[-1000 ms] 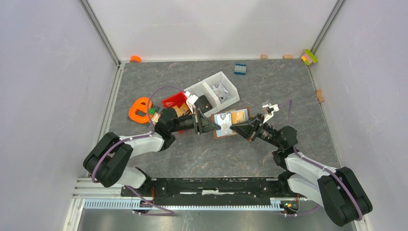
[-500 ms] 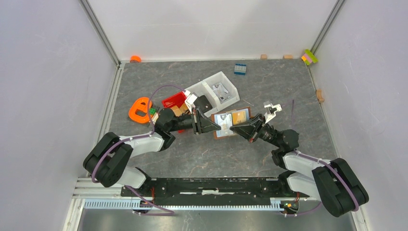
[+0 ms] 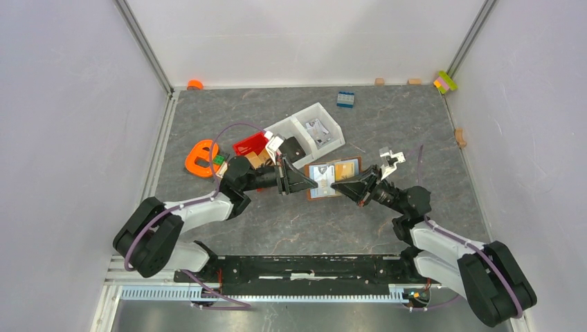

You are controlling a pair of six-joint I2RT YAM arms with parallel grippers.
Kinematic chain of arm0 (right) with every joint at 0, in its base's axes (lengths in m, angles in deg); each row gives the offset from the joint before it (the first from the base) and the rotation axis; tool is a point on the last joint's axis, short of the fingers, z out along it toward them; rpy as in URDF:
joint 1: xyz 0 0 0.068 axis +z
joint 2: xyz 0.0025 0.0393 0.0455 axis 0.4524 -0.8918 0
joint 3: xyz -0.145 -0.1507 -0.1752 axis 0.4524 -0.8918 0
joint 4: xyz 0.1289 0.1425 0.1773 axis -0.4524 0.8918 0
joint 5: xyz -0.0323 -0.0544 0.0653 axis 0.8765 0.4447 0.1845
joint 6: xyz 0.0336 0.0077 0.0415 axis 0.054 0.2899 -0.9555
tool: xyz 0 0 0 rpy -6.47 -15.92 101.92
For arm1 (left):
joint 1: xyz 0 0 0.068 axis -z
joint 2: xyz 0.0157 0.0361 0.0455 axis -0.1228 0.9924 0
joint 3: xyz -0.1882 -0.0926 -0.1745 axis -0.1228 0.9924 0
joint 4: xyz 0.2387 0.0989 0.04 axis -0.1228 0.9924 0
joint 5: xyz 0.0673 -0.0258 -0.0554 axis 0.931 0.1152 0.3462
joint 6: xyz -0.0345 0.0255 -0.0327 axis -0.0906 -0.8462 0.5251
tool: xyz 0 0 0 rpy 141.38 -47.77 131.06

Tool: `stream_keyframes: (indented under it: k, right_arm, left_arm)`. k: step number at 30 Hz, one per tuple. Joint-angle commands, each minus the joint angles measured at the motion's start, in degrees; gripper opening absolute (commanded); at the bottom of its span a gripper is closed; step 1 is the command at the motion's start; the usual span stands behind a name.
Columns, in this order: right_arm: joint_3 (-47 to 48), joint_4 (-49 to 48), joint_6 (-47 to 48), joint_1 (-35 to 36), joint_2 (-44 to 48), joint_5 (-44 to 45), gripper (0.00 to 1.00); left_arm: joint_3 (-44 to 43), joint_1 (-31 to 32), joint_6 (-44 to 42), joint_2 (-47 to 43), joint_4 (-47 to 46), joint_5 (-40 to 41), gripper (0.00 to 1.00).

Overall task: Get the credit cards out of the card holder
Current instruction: Remove the credit card from the card holder.

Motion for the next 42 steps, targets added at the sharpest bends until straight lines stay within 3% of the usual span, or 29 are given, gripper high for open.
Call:
stream_keyframes:
  k: [1, 6, 10, 14, 19, 24, 30, 33, 35, 39, 42]
  right_arm:
    - [0.00, 8.33, 6.09, -0.63, 3.83, 3.40, 0.00]
    - [-0.75, 7.95, 5.57, -1.64, 4.65, 3.77, 0.00]
    - [-0.98, 3.76, 3.71, -1.73, 3.82, 1.74, 0.00]
    - [-0.99, -1.18, 1.73, -1.54, 2.19, -0.81, 0.01]
    - [-1.33, -3.84, 0.56, -1.12, 0.43, -1.14, 0.25]
    - [-1.25, -5.63, -0.32, -0.62, -0.81, -1.49, 0.29]
    - [-0.91, -5.19, -0.31, -0.40, -1.52, -1.51, 0.14]
    - [-0.85, -4.39, -0.17, -0.33, -1.59, -1.21, 0.00]
    - [-0.73, -0.52, 1.42, -0.48, -0.82, 0.36, 0.00]
    - [0.80, 14.87, 8.50, -1.47, 2.58, 6.76, 0.00]
    - [1.11, 21.45, 10.87, -2.76, 4.28, 10.52, 0.00]
  left_arm:
    - [0.49, -0.04, -4.03, -3.58, 0.97, 2.94, 0.16]
    - [0.32, -0.03, -4.40, -3.58, 1.91, 3.23, 0.12]
    - [0.14, 0.00, -4.32, -3.37, 1.50, 2.66, 0.03]
    - [0.04, 0.18, -3.52, -2.68, 0.10, 1.78, 0.02]
    - [0.05, 0.93, -4.16, -3.15, -0.27, 1.13, 0.02]
    - [-0.38, 1.61, -4.35, -2.85, -0.49, 0.18, 0.02]
    - [-0.56, 1.72, -3.87, -2.43, -0.94, -0.12, 0.02]
    - [-0.35, 1.66, -3.98, -2.74, -0.53, 0.67, 0.02]
    - [-0.21, 1.52, -5.75, -4.01, 3.24, 3.14, 0.03]
    - [-0.69, 1.46, -14.11, -10.22, 19.88, 15.11, 0.02]
    - [0.13, 1.46, -15.93, -13.55, 23.89, 20.29, 0.02]
